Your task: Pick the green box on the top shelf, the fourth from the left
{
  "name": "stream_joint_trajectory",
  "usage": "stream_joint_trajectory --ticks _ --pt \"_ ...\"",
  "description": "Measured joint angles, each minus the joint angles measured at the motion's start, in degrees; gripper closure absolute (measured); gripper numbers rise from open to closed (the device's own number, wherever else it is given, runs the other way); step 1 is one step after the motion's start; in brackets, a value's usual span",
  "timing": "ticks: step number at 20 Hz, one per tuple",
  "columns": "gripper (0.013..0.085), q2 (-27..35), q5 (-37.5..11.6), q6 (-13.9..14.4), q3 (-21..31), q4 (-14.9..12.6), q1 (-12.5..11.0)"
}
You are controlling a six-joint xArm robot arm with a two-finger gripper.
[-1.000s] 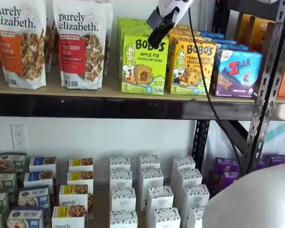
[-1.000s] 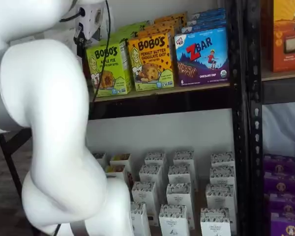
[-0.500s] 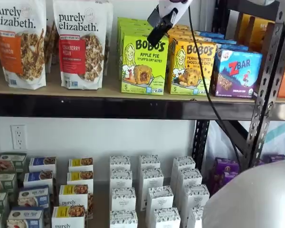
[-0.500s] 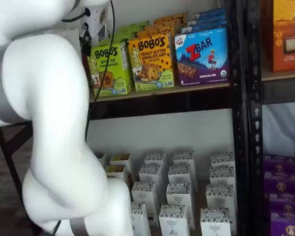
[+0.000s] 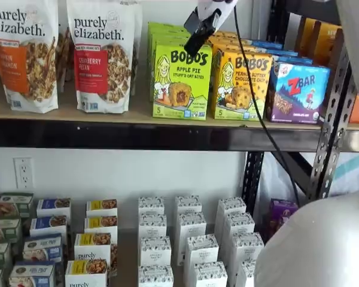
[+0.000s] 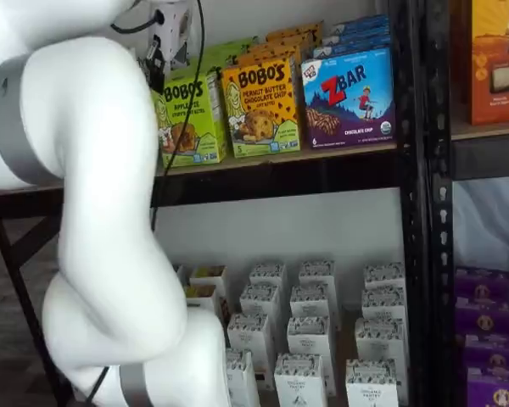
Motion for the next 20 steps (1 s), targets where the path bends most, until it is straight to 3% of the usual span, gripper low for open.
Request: stream_joint_trajectory --ticks 8,20 --pt "0.0130 4.13 5.16 -0.27 -5.38 -0.67 -0.73" --pt "0.0130 7.05 6.88 -0.72 -8.32 -1.03 -1.14"
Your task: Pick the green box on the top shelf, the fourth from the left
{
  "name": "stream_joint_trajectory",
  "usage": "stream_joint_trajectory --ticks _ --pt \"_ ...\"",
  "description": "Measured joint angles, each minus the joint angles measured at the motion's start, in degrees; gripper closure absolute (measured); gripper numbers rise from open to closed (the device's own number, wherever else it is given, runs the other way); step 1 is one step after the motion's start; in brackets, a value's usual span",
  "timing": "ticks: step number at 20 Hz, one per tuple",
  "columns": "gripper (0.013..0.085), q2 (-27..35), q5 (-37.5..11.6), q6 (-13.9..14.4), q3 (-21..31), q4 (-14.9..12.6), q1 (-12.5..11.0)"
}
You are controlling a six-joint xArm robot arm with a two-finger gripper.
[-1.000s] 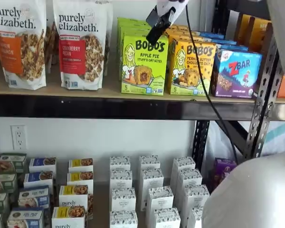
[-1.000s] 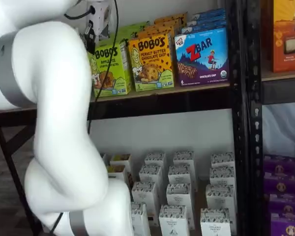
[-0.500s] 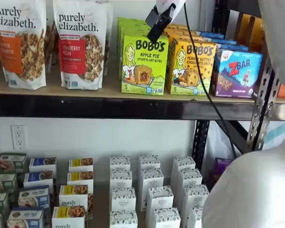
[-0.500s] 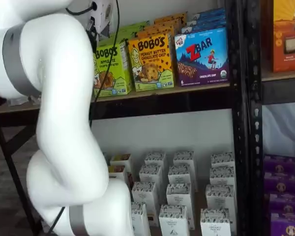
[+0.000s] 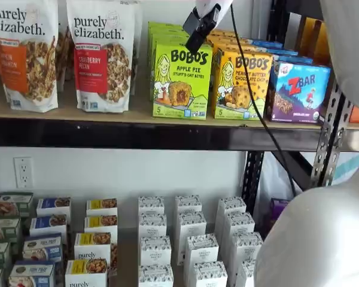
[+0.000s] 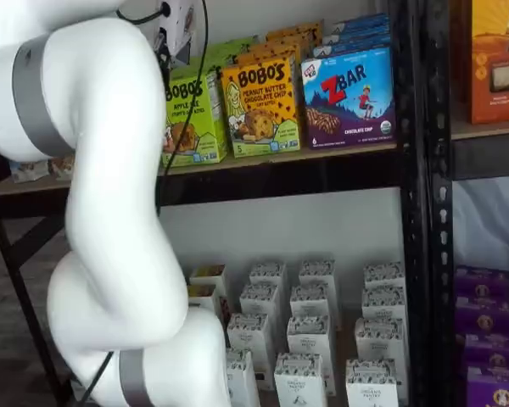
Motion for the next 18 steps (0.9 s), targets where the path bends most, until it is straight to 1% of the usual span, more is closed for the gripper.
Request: stream_joint_trajectory --ticks 4,8,18 --pt "0.0130 0.87 0.32 -0.01 -0.88 -0.34 0.01" --pt "0.0130 1.34 -0.33 -0.08 -1.12 -0.38 0.06" --pt "0.0130 2.47 -1.08 0.16 -1.70 -1.49 0.69"
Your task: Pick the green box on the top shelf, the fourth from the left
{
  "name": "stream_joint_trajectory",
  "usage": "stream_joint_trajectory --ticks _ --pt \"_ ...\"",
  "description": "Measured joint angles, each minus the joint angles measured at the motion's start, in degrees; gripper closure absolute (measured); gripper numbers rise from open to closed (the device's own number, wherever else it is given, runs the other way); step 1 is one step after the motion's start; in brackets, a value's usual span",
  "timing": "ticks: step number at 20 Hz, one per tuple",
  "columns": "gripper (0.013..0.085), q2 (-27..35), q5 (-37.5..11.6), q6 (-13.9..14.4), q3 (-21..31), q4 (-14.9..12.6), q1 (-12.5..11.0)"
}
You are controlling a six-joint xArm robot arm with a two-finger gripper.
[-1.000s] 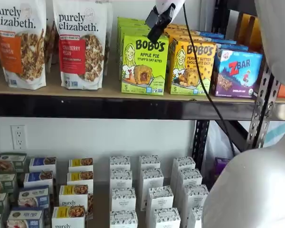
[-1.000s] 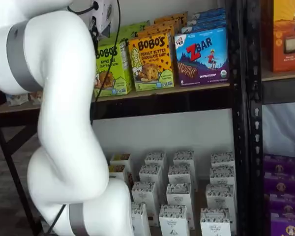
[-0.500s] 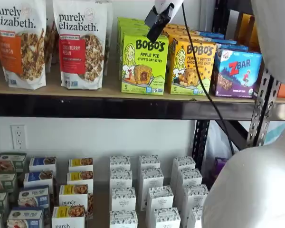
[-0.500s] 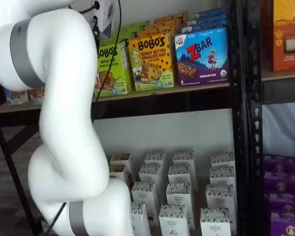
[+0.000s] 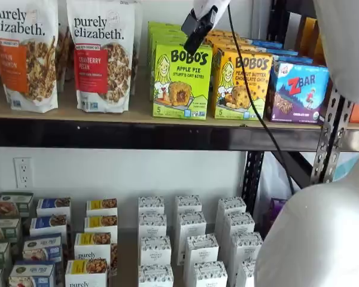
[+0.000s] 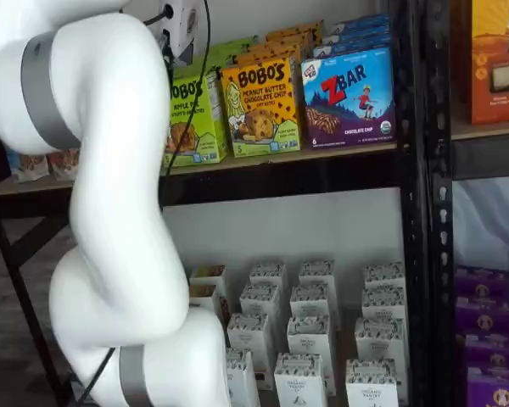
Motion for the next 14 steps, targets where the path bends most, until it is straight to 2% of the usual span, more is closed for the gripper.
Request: stream_joint_trajectory --ticks 14 --pt "0.0130 1.34 -0.30 2.05 -0.81 -4.45 2.72"
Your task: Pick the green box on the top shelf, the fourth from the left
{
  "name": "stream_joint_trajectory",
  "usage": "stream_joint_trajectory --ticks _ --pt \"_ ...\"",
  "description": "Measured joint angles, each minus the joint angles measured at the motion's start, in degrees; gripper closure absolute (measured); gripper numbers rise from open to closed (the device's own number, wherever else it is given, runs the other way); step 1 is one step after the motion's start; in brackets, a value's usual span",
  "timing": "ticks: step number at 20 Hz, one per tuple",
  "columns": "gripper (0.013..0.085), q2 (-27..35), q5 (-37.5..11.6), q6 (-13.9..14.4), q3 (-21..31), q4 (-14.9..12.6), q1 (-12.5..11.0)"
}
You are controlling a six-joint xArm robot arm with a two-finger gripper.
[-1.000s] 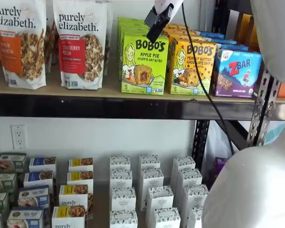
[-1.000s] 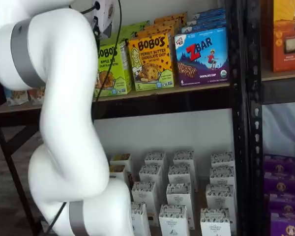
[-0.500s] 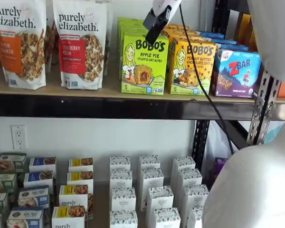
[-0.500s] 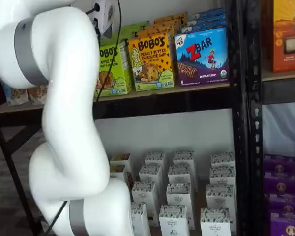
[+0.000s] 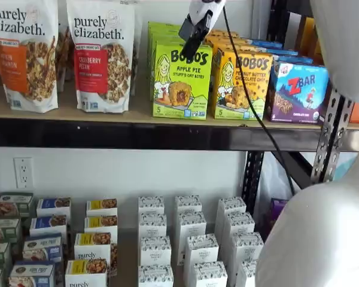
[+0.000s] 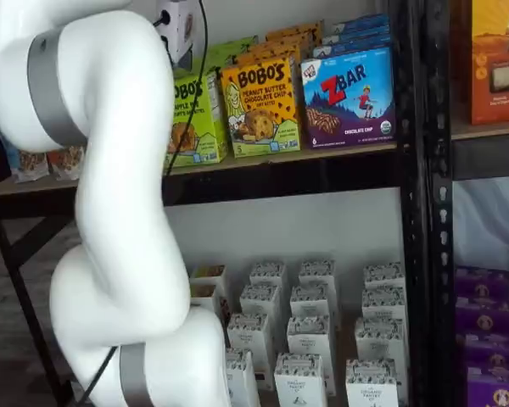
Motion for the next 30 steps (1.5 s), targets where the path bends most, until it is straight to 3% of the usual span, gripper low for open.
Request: stream_joint_trajectory --ticks 20,30 --pt "0.0130 2.30 2.60 2.47 -2.46 -4.79 2.87" --pt "0.0130 3.22 2.93 3.23 -3.18 -5.34 3.76"
